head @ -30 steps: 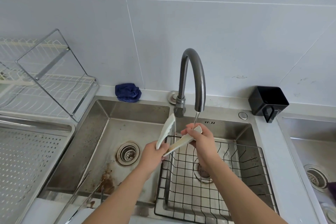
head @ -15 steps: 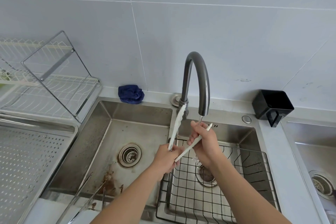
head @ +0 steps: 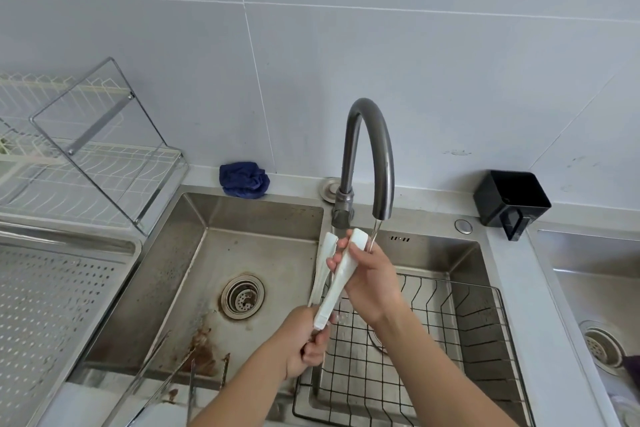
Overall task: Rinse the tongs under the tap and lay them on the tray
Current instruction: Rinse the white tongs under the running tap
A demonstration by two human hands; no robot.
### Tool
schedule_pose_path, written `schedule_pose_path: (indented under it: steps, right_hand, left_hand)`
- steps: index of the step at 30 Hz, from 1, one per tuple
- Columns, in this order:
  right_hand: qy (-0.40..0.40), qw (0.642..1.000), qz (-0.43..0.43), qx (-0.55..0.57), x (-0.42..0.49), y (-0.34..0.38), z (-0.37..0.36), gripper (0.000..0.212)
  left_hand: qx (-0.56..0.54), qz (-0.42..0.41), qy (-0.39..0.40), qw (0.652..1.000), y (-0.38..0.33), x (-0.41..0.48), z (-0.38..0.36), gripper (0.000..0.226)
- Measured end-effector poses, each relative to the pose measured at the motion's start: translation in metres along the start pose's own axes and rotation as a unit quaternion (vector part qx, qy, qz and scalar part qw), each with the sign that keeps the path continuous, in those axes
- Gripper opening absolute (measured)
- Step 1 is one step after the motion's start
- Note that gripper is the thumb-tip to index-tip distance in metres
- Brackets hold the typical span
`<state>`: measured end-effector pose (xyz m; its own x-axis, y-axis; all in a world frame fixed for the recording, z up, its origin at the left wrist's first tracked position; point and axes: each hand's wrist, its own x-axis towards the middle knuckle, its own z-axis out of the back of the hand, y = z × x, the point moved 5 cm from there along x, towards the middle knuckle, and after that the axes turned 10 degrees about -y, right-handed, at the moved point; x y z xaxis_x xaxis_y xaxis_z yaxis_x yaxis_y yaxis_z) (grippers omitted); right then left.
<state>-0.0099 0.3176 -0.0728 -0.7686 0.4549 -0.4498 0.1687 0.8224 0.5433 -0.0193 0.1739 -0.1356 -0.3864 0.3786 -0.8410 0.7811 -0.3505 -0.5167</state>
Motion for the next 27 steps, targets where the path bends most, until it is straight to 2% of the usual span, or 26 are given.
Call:
schedule_pose_path:
  steps: [2,4,6,7,9,12,14,15,16,18,20,23,25,27]
  right_hand:
    - [-0.051,0.995,0.044,-0.07,-0.002,0.005,0.0,0.015]
    - [-0.118,0.979,0.069,-0.153,-0.002,0.011,0.001,0.046]
    - [-0.122,0.98,0.031,-0.152,-0.002,0.013,-0.002,0.063]
    - [-0.107,0.985,0.008,-0.133,-0.002,0.013,-0.003,0.064]
    - [-0.056,0.995,-0.027,-0.072,-0.008,0.013,-0.005,0.054]
    - [0.058,0.997,-0.043,0.014,-0.017,0.012,-0.009,0.037]
    - [0.08,0.997,-0.019,-0.001,-0.02,0.017,-0.013,0.03]
    - [0.06,0.997,0.006,-0.037,-0.018,0.02,-0.015,0.03]
    - [0.026,0.996,0.037,-0.08,-0.015,0.024,-0.015,0.032]
    - [-0.049,0.986,0.083,-0.136,-0.009,0.03,-0.014,0.04]
    - [-0.072,0.984,0.111,-0.121,-0.006,0.034,-0.013,0.042]
    - [0.013,0.985,0.112,-0.128,-0.008,0.03,-0.018,0.026]
    - [0.073,0.986,0.078,-0.126,-0.012,0.021,-0.021,0.029]
    - [0.094,0.99,0.043,-0.1,-0.015,0.019,-0.022,0.034]
  left_hand:
    - [0.047,-0.052,-0.041,0.997,-0.001,0.0,-0.001,0.028]
    - [0.089,-0.118,-0.096,0.984,-0.002,0.0,-0.004,0.033]
    - [0.111,-0.164,-0.13,0.972,-0.002,-0.002,-0.007,0.035]
    - [0.111,-0.169,-0.138,0.97,-0.001,-0.001,-0.006,0.037]
    - [0.087,-0.135,-0.131,0.978,0.0,0.003,-0.003,0.042]
    - [0.079,-0.031,-0.04,0.996,0.005,0.004,-0.003,0.034]
    - [0.12,0.016,0.016,0.993,0.01,-0.001,-0.009,0.026]
    - [0.142,0.02,0.024,0.989,0.011,-0.003,-0.013,0.027]
    - [0.15,0.01,0.018,0.989,0.01,-0.004,-0.017,0.037]
    - [0.093,-0.024,-0.023,0.995,0.004,-0.004,-0.023,0.065]
    - [0.035,-0.097,-0.045,0.994,-0.005,-0.004,-0.028,0.069]
    - [0.096,-0.215,-0.042,0.971,-0.019,-0.012,-0.035,0.072]
    - [0.102,-0.203,-0.025,0.974,-0.019,-0.012,-0.036,0.079]
    - [0.103,-0.174,0.005,0.979,-0.018,-0.012,-0.038,0.083]
